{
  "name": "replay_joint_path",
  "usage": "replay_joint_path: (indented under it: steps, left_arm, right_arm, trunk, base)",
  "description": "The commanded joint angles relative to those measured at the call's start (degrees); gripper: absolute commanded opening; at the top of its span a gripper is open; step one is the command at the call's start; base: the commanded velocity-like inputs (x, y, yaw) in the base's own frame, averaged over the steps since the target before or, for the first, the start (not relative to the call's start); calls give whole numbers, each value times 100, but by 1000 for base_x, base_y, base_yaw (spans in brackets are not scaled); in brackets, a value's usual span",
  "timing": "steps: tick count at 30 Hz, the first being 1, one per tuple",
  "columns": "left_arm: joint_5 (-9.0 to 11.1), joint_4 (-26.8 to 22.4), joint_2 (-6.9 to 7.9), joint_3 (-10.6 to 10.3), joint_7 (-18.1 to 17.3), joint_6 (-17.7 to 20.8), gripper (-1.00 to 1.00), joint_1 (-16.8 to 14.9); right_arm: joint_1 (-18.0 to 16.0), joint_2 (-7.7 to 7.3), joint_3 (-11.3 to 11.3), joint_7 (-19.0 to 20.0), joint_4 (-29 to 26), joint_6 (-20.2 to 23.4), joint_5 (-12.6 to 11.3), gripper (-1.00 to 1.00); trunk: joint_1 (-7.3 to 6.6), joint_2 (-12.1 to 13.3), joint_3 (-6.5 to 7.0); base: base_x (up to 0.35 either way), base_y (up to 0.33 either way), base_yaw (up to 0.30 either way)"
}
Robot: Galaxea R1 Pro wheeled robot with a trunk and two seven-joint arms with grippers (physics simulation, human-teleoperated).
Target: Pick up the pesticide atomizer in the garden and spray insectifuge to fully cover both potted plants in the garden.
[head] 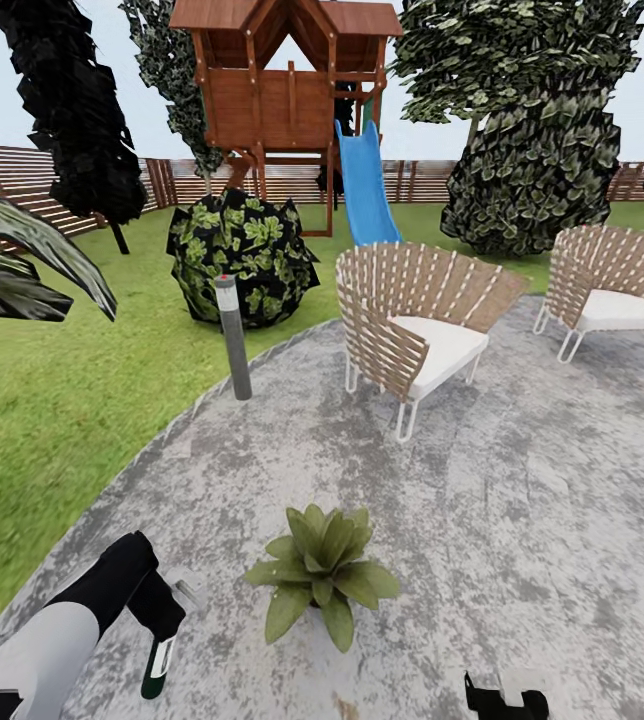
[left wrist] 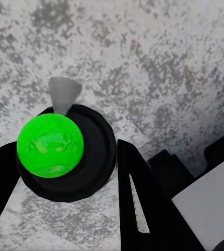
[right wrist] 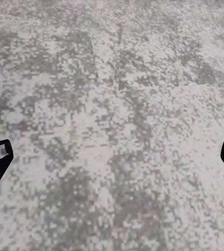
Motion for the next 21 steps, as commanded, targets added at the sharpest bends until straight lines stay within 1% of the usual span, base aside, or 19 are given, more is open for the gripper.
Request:
replay_joint_path:
  steps: [1, 7, 11, 12, 13, 14, 15, 16, 17, 18, 21]
  left_arm:
    - [-36, -9, 2, 5, -37, 40, -100, 0]
    - [-46, -9, 0, 5, -45, 37, -100, -1]
    - [-58, -22, 0, 1, -53, 37, -100, -22]
    - [-94, -28, 3, 1, -56, 37, -100, -78]
    - [-223, -22, 4, 1, -98, 37, -100, -199]
    - [-1049, -42, -55, 5, -1004, 37, -100, -458]
    - [-1453, -91, -81, 12, -1325, 41, -100, -566]
    - [-1707, -153, -92, 15, -1475, 44, -100, -632]
    - [-1797, -181, -98, 17, -1524, 45, -100, -655]
    - [-1844, -194, -101, 17, -1549, 45, -100, -666]
    - [-1887, -197, -89, 16, -1574, 31, -100, -613]
  right_arm:
    - [-5, 0, -23, -35, 9, -20, 60, 100]
    - [-5, 1, -23, -35, 9, -20, 65, 100]
    - [-5, 9, -23, -31, 9, -16, 70, 100]
    - [-5, 9, -23, -29, 9, -15, 74, 100]
    - [-5, 10, -23, -24, 9, -14, 80, 100]
    - [-5, 17, -23, -7, 16, -13, 92, 100]
    - [-5, 18, -23, -3, 17, -13, 94, 100]
    - [-5, 18, -23, -2, 18, -13, 96, 100]
    - [-5, 18, -23, -1, 18, -13, 97, 100]
    - [-5, 15, -23, -1, 18, -13, 100, 100]
    - [-5, -9, -23, 0, 18, -13, 112, 100]
  trunk:
    - [0, -2, -5]
    - [0, -2, -5]
    - [0, -2, -5]
    - [0, -2, -5]
    - [0, -2, -5]
    - [0, -2, -5]
    - [0, -2, -5]
    - [0, -2, -5]
    - [0, -2, -5]
    - [0, -2, -5]
    - [0, -2, -5]
  base:
    - [24, 0, 0]
    - [5, 0, -8]
    - [0, 0, -195]
    - [0, 0, -69]
    - [0, 0, -36]
    - [0, 0, -5]
    - [0, 0, -2]
    - [0, 0, 0]
    - [0, 0, 0]
    - [0, 0, 0]
    - [194, 0, 0]
